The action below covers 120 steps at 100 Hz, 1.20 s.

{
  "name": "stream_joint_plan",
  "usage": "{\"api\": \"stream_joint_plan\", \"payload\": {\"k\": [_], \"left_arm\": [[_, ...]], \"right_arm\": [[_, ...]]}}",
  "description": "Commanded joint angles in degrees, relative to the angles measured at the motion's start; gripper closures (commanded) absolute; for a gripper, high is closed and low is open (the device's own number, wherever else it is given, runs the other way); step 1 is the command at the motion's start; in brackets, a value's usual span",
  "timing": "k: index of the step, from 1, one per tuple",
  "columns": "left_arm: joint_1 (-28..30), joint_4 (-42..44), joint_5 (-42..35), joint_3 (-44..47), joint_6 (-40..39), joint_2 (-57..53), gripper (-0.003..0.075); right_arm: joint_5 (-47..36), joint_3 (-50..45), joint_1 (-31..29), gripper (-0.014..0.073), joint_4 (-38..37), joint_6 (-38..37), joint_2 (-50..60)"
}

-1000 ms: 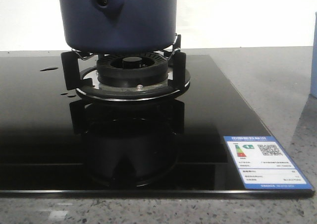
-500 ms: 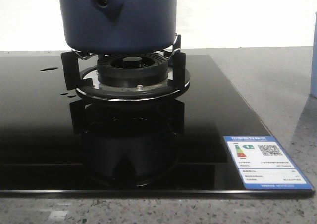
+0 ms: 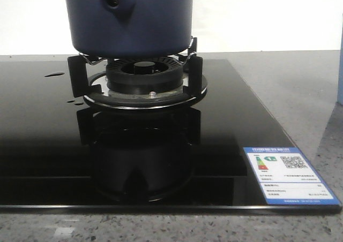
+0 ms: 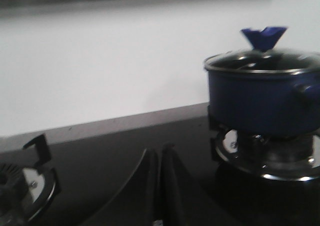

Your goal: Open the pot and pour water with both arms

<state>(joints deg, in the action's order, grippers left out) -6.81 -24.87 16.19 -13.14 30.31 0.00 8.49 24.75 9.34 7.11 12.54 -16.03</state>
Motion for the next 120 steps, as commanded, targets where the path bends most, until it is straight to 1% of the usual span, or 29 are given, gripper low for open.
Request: {"api": "stream_joint_plan", "payload": {"k": [1,6,21,41,52,63,78,87,98,120], "left_arm": [[0.1,16.5,-5.9,0.5,-17.6,0.7,0.0739],[0.1,19.1,-7.6,2.0,-20.4,0.7,0.0739],[0.4,19.9,-12.7,7.9,-20.7,0.7,0.0739],[2.1,18.0,-12.7,12.9,-20.7,0.4,0.0739],[3.8,16.4,-12.6,15.1,-21.0,-1.6,0.0739],[5.5,17.4,-7.0,15.1,-21.7,-1.7,0.0739],[6.3,17.4,0.5,15.1,-21.7,-1.7,0.0739],[6.3,17.1,0.3,15.1,-21.7,-1.7,0.0739],[6.3,13.4,0.2,15.1,-21.7,-1.7,0.0739],[6.3,13.4,0.2,15.1,-21.7,-1.7,0.0739]], "right_arm": [[-4.8,1.9,0.1,0.0668,-0.2,0.5,-0.5],[-4.8,1.9,0.1,0.0668,-0.2,0.5,-0.5],[-4.8,1.9,0.1,0.0668,-0.2,0.5,-0.5],[-4.8,1.9,0.1,0.0668,-0.2,0.5,-0.5],[-4.8,1.9,0.1,0.0668,-0.2,0.5,-0.5],[-4.7,1.9,0.1,0.0668,-0.2,0.5,-0.5],[-4.8,1.9,0.1,0.0668,-0.2,0.5,-0.5],[-4.8,1.9,0.1,0.0668,-0.2,0.5,-0.5],[-4.8,1.9,0.1,0.0668,-0.2,0.5,-0.5],[-4.8,1.9,0.1,0.0668,-0.2,0.5,-0.5]]}}
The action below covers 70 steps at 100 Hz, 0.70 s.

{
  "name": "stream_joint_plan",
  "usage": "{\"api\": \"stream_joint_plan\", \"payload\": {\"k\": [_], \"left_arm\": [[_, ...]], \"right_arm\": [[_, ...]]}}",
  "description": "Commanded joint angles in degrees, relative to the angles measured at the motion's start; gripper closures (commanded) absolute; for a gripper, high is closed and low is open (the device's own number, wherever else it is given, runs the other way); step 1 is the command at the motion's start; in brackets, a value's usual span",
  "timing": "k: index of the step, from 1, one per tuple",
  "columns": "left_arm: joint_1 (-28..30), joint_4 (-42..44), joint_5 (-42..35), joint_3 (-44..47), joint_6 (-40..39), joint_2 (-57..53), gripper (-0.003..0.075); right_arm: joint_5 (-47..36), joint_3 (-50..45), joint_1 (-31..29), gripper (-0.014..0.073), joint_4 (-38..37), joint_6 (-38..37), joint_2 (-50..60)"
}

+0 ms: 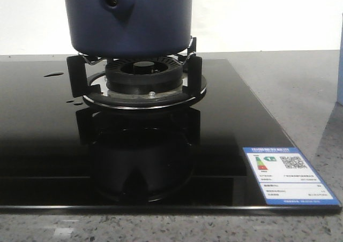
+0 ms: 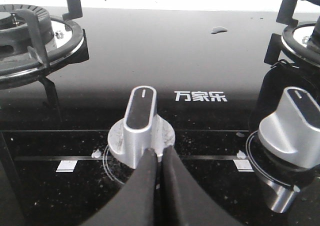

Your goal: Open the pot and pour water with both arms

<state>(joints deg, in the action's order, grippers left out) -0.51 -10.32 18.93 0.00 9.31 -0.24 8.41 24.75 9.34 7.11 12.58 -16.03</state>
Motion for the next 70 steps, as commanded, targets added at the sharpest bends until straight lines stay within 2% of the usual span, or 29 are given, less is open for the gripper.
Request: {"api": "stream_joint_plan", "payload": {"k": [1,53,70], "left_arm": [[0.0,-1.2,-2.5,2.0,-0.7,-1.4,0.0739],[0.0,-1.2,-2.5,2.0,-0.7,-1.4,0.0739],[0.0,-1.2,-2.5,2.0,-0.7,-1.4,0.0739]], "right_arm": [[-4.7,1.9,0.1,0.0668,-0.2,0.5,-0.5],[-4.7,1.9,0.1,0.0668,-0.2,0.5,-0.5],[-2.0,-0.4,-1.5,0.0668,-0.6,0.4,-0.6]]}}
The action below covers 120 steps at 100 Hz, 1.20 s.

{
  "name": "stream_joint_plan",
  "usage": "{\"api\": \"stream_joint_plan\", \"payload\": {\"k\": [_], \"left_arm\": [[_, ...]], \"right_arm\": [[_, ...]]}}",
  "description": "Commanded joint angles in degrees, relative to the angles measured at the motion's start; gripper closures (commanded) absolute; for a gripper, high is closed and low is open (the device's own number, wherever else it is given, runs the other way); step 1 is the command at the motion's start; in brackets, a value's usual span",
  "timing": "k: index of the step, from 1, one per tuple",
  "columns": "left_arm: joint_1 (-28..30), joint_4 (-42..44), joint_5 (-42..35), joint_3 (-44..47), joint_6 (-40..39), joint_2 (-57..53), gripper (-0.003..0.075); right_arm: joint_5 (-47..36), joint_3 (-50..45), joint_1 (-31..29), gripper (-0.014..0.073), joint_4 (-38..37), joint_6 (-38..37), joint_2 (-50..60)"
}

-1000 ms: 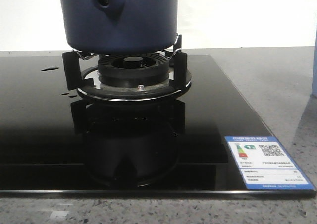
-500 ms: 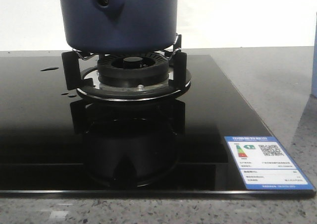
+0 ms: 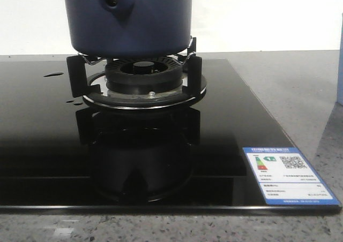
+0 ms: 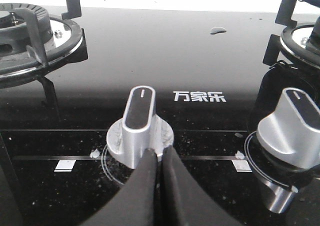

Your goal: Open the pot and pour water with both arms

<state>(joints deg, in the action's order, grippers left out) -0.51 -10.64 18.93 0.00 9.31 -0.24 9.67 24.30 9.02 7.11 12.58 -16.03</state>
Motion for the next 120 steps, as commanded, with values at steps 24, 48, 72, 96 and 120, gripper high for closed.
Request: {"api": "stream_joint_plan", "payload": {"k": [24,48,72,96,120], "left_arm": [[0.0,-0.8,-2.5,2.0,-0.7,-1.4,0.0739],[0.0,-0.8,-2.5,2.0,-0.7,-1.4,0.0739],[0.0,-0.8,-2.5,2.0,-0.7,-1.4,0.0739],[0.0,-0.8,-2.5,2.0,-0.7,-1.4,0.0739],[0.0,-0.8,-2.5,2.0,-0.7,-1.4,0.0739]], "right_arm": [[-7.7,-14.2,-8.9,0.0668,-10.9,-10.7,0.2],[-9.2,-24.7,-13.8,0.0668,-10.9,-10.7,8.9],[3.6,-26.3,-16.5,0.0668,-10.8,-10.7,14.3],[8.2,-26.4,-16.5,0.0668,-10.3,-10.6,17.7],[8.0,-26.4,-16.5,0.0668,-10.3,-10.6,17.7]]}}
